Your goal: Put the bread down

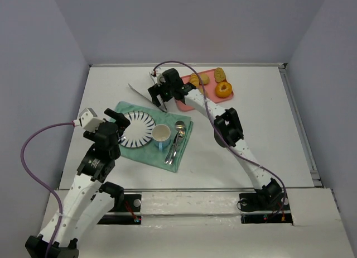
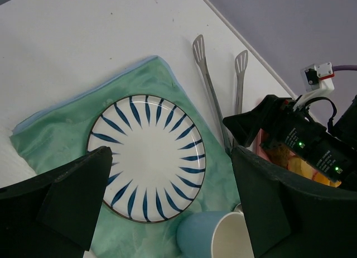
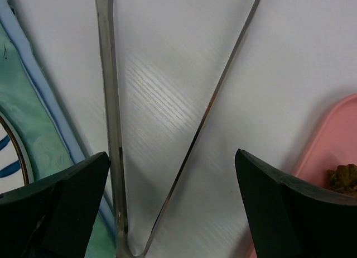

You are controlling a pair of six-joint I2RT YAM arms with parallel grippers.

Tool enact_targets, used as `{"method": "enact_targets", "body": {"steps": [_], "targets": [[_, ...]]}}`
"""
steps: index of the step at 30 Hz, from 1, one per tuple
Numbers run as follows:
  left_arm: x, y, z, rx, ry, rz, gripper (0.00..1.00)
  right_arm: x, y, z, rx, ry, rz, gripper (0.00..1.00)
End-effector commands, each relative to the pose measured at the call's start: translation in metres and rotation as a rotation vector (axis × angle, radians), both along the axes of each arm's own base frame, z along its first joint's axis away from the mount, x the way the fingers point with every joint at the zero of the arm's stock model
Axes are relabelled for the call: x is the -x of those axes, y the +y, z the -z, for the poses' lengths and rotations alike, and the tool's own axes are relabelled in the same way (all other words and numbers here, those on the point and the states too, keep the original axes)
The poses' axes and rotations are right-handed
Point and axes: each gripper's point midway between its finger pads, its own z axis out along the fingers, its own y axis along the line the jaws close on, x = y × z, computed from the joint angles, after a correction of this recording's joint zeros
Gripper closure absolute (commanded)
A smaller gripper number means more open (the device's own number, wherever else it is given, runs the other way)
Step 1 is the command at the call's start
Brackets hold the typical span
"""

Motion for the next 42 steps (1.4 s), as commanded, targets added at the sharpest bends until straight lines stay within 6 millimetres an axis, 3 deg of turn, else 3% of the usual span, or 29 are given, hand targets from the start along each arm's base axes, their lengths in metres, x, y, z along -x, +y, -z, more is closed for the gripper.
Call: {"method": "enact_targets", "body": {"steps": [1,2,7,10,13,17,27,32,36,37,40,42], "targets": [[-0.005,0.010,-0.010,-0.005,-0.046,-0.062,0.01,-0.005,0.008,-0.040,-0.053,-0.071,0.016,0.00],[-0.006,0.010,-0.009,-0.007,-0.045,-0.065,0.01,-0.006,0.012,-0.056,-0.090,-0.089,0.017,0.00],[-0.006,0.013,-0.011,-0.011,-0.047,-0.084,0.01,0.007,0.024,-0.062,-0.129,-0.068,-0.042,0.00],[-0.006,0.013,-0.012,-0.008,-0.054,-0.083,0.01,0.015,0.032,-0.051,-0.096,-0.075,-0.068,0.00],[-0.005,0.014,-0.012,-0.005,-0.059,-0.088,0.01,0.017,0.027,-0.016,-0.012,-0.047,-0.058,0.00],[-0.005,0.015,-0.011,-0.004,-0.061,-0.093,0.01,0.019,0.016,0.013,0.097,-0.042,-0.048,0.00],[-0.005,0.017,-0.007,-0.012,-0.044,-0.105,0.01,0.004,-0.002,0.025,0.200,-0.090,0.030,0.01],[-0.003,0.019,-0.006,-0.015,-0.041,-0.116,0.01,0.011,0.005,0.025,0.157,-0.050,-0.032,0.19],[-0.002,0.020,-0.005,-0.016,-0.037,-0.121,0.01,0.007,0.000,0.022,0.132,-0.029,-0.041,0.26],[-0.001,0.021,-0.006,-0.013,-0.040,-0.123,0.01,0.008,0.001,0.023,0.127,-0.024,-0.050,0.39],[0.001,0.022,-0.005,-0.012,-0.041,-0.130,0.01,0.011,0.003,0.022,0.120,-0.017,-0.067,0.42],[0.001,0.022,-0.005,-0.009,-0.041,-0.126,0.01,0.010,0.001,0.022,0.124,-0.019,-0.057,0.50]]}}
